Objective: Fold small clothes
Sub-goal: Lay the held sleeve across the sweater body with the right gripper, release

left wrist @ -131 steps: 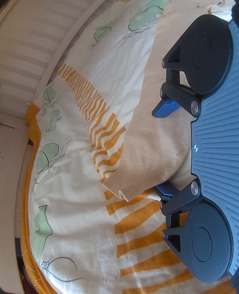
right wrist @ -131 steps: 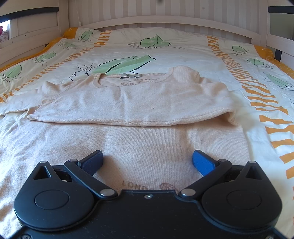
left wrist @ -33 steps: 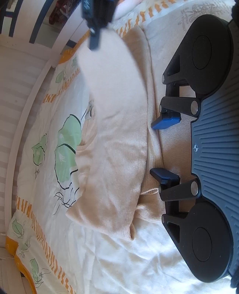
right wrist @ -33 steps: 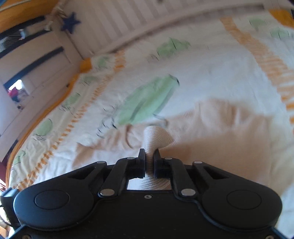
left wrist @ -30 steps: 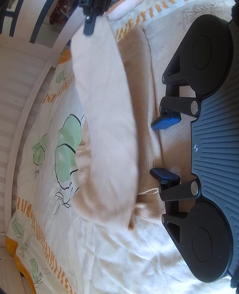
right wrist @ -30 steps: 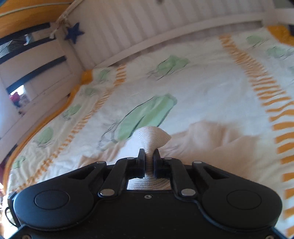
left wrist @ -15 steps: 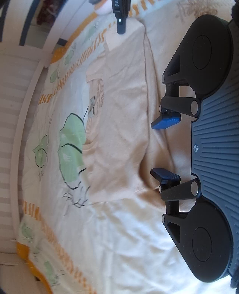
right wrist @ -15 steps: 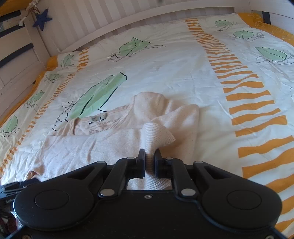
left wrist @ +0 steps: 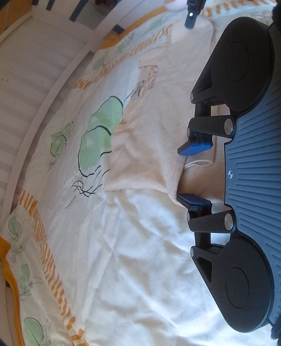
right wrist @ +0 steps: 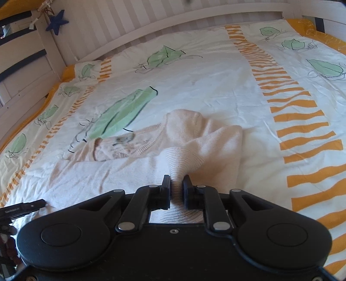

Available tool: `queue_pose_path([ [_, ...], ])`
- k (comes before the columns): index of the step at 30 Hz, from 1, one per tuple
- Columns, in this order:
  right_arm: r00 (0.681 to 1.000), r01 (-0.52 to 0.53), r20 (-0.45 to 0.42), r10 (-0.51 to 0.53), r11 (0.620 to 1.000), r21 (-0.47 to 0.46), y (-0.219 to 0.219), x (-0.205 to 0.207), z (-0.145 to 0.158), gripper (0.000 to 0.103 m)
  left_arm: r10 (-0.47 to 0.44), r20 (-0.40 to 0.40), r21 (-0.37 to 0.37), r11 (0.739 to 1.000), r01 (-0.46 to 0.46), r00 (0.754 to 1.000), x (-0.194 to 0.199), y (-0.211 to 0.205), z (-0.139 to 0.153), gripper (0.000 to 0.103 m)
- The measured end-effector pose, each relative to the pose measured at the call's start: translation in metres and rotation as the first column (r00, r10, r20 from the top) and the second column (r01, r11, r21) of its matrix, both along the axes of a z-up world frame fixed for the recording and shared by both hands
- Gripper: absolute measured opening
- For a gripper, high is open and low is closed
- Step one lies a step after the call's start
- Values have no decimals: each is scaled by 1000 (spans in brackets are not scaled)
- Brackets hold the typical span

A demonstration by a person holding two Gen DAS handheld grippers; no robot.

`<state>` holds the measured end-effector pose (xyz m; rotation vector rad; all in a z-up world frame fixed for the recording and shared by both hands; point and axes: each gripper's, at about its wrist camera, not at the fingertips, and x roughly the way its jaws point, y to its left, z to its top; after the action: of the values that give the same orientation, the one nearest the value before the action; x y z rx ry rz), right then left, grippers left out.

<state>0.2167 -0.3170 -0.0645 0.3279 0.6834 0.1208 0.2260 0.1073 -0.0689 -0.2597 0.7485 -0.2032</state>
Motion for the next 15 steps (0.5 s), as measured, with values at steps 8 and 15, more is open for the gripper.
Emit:
queue_pose_path([
  [8,1000,11,-10,-11,1000,-2,-1,-4,-6,23,-24,-12,85,996,25,1000,-13,-2,15,40],
  [15,995,-10,101,24,990,-138,16,-5,19,23,-86,121,217,975,59,989,-8,-23,55,46],
])
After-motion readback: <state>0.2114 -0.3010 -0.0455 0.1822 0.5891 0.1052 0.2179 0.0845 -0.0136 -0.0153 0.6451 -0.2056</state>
